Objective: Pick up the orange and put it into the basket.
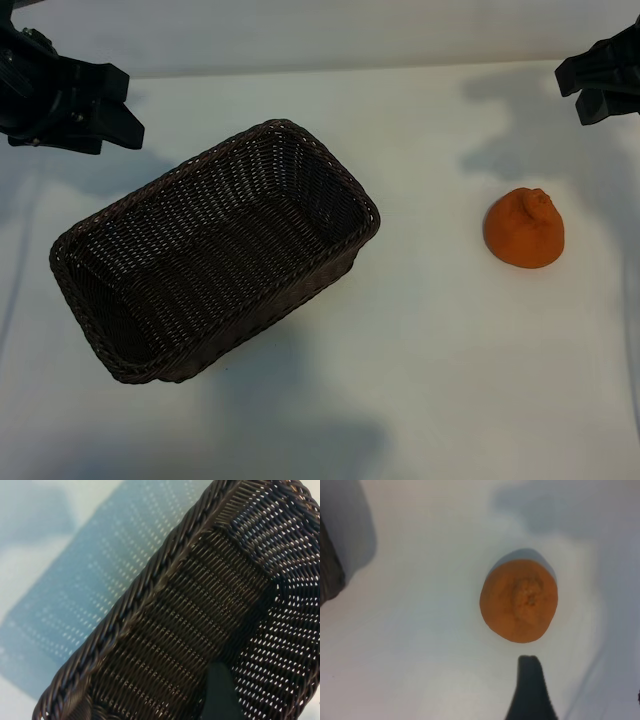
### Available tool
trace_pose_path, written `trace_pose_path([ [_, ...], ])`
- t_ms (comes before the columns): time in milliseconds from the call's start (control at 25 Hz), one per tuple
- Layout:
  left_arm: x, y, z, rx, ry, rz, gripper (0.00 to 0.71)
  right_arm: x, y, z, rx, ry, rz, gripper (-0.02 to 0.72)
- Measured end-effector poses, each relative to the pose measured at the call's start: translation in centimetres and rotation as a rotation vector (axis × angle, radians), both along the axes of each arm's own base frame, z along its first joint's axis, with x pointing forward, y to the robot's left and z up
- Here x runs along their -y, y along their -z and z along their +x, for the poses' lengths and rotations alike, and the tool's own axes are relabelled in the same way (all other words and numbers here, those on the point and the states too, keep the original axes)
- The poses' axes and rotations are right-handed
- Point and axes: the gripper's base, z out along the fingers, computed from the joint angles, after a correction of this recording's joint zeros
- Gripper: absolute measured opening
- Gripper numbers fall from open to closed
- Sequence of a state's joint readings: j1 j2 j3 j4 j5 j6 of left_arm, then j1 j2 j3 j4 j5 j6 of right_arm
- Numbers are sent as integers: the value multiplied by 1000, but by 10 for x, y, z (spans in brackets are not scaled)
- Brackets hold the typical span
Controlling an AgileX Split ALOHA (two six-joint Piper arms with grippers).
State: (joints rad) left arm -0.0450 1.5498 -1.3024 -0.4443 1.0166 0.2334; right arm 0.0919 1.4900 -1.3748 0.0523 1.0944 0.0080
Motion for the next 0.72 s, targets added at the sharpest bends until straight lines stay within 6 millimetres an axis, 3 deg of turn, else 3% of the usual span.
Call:
trace_pose_path([
  [440, -1, -1, 3, 37, -9, 13, 498, 0, 0, 0, 0, -1, 0, 489],
  [720, -7, 2, 0, -63, -140, 3, 498, 0, 0, 0, 0, -1, 0, 489],
])
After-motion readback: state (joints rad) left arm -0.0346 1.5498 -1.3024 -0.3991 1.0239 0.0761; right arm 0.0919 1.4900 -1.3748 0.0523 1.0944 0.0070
